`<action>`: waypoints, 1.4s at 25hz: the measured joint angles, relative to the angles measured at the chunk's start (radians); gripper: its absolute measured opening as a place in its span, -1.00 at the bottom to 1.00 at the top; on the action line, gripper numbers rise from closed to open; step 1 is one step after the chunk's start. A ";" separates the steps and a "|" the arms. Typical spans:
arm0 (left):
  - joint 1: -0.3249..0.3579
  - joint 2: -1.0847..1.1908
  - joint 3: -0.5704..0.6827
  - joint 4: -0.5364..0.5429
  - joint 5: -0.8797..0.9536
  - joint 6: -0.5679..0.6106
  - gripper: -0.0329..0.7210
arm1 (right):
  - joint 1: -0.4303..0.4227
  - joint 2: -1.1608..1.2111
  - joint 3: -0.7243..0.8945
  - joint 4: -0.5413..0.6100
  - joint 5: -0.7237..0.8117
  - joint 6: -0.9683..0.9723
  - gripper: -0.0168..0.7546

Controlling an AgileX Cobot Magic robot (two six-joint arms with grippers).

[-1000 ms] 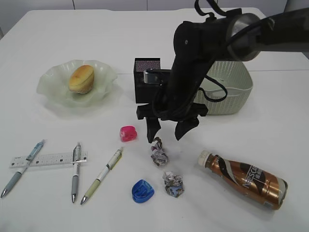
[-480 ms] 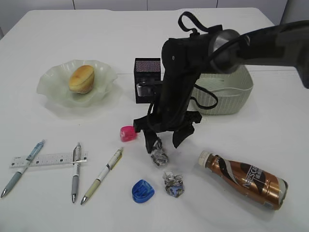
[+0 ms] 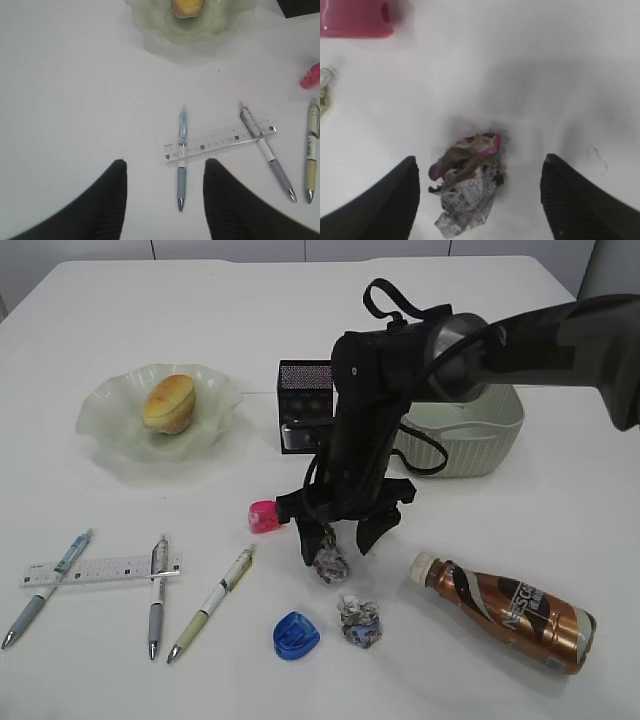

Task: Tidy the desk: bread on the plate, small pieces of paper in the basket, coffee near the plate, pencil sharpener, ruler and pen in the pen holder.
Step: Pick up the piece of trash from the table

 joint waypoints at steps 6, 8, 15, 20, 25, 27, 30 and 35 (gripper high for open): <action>0.000 0.000 0.000 0.000 0.000 0.000 0.05 | 0.000 0.006 0.000 0.002 0.000 0.000 0.55; 0.000 0.000 0.000 0.000 0.000 0.000 0.05 | 0.000 0.006 0.000 0.004 0.000 0.000 0.55; 0.000 0.000 0.000 0.000 0.000 0.000 0.05 | 0.000 0.006 0.000 0.002 0.022 0.000 0.55; 0.000 0.000 0.000 0.000 0.000 0.000 0.05 | 0.000 0.006 0.000 -0.005 0.026 0.000 0.55; 0.000 0.000 0.000 0.000 0.000 0.000 0.05 | 0.000 0.006 0.000 -0.010 0.019 0.000 0.55; 0.000 0.000 0.000 0.000 0.000 0.000 0.05 | 0.000 0.006 0.000 -0.010 0.012 0.000 0.55; 0.000 0.000 0.000 0.000 0.000 0.000 0.05 | 0.000 0.006 0.000 0.001 -0.002 0.000 0.55; 0.000 0.000 0.000 0.000 0.000 0.000 0.05 | 0.000 0.006 0.000 0.005 -0.014 0.000 0.55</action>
